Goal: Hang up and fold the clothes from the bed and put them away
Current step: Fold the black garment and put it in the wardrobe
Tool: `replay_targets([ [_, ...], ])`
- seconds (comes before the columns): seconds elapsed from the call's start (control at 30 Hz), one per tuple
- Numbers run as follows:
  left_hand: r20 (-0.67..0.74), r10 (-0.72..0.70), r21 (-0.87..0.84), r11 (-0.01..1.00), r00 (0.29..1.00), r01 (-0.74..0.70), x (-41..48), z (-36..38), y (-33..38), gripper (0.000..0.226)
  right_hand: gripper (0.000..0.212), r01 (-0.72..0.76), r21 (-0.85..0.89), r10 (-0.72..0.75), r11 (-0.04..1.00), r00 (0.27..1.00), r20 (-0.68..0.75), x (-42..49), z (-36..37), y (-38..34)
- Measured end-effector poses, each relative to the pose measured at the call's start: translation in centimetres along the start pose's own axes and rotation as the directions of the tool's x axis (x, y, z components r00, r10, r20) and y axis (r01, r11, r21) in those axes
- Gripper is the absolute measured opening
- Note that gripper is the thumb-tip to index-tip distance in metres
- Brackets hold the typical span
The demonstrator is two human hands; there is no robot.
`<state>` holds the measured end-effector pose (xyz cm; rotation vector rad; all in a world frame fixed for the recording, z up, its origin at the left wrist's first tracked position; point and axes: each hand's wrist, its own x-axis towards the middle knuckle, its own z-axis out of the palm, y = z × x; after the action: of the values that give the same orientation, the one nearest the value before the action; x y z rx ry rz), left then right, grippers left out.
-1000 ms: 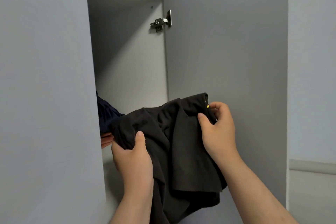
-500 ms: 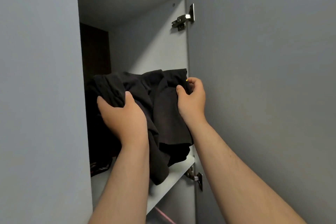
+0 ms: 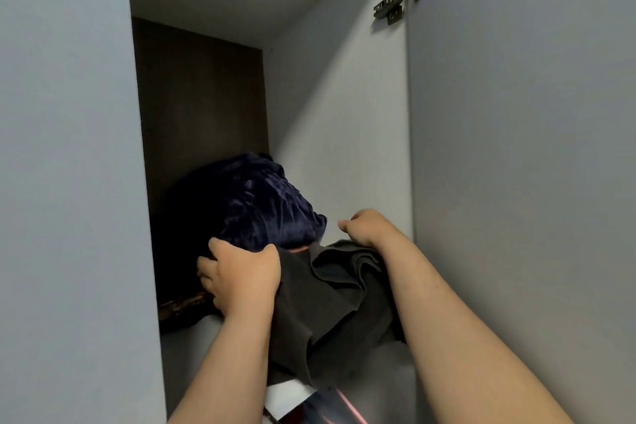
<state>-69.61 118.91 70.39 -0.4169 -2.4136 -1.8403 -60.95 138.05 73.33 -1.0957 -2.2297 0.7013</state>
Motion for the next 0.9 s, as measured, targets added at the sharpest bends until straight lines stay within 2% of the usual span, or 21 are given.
replay_targets([
  [0.03,0.005,0.188,0.192,0.964,0.982,-0.186,-0.2,-0.1,0.0,0.080,0.048,0.071,-0.030,-0.071,0.997,0.997,-0.004,-0.2,-0.2,-0.2],
  [0.07,0.091,0.307,0.329,0.889,0.947,-0.319,-0.4,-0.5,0.1,0.076,0.049,0.151,-0.041,-0.152,0.988,0.988,-0.016,-1.1,-0.4,-0.6],
  [0.1,0.211,0.321,0.408,0.829,0.923,-0.381,-0.7,-0.7,0.3,0.071,0.052,0.229,-0.048,-0.230,0.972,0.973,-0.010,-2.1,-0.4,-1.2],
  [0.13,0.323,0.266,0.469,0.788,0.908,-0.398,-1.0,-0.6,0.4,0.068,0.055,0.297,-0.071,-0.296,0.952,0.955,0.021,-3.0,-0.1,-1.6],
  [0.2,0.455,0.152,0.575,0.702,0.878,-0.420,-1.7,-0.3,-0.4,0.064,0.055,0.358,-0.176,-0.331,0.917,0.929,0.164,-3.9,1.4,-1.3],
  [0.27,0.457,0.129,0.628,0.653,0.880,-0.423,-2.3,-0.2,-1.9,0.063,0.051,0.305,-0.253,-0.220,0.918,0.923,0.316,-4.6,3.1,0.7],
  [0.3,0.437,0.124,0.645,0.648,0.891,-0.406,-2.5,-0.3,-2.7,0.062,0.048,0.257,-0.233,-0.165,0.938,0.921,0.353,-5.0,3.8,1.9],
  [0.4,0.405,0.076,0.689,0.630,0.911,-0.359,-3.3,-0.3,-4.7,0.061,0.039,0.202,-0.120,-0.156,0.972,0.937,0.314,-6.4,4.7,4.3],
  [0.47,0.385,0.061,0.722,0.602,0.921,-0.342,-4.2,-0.1,-5.7,0.065,0.042,0.224,-0.169,-0.182,0.960,0.956,0.231,-7.0,5.0,4.7],
  [0.57,0.359,0.062,0.748,0.578,0.931,-0.326,-4.9,-0.1,-6.4,0.070,0.058,0.224,-0.286,-0.206,0.932,0.974,0.091,-7.7,5.7,4.6],
  [0.67,0.352,0.057,0.748,0.583,0.934,-0.317,-4.4,0.2,-6.3,0.068,0.074,0.231,-0.260,-0.180,0.938,0.962,0.205,-8.4,7.0,4.6],
  [0.9,0.373,-0.001,0.712,0.642,0.928,-0.285,-1.6,3.0,-5.5,0.059,0.074,0.197,-0.280,-0.110,0.940,0.949,0.295,-4.5,7.8,4.9],
])
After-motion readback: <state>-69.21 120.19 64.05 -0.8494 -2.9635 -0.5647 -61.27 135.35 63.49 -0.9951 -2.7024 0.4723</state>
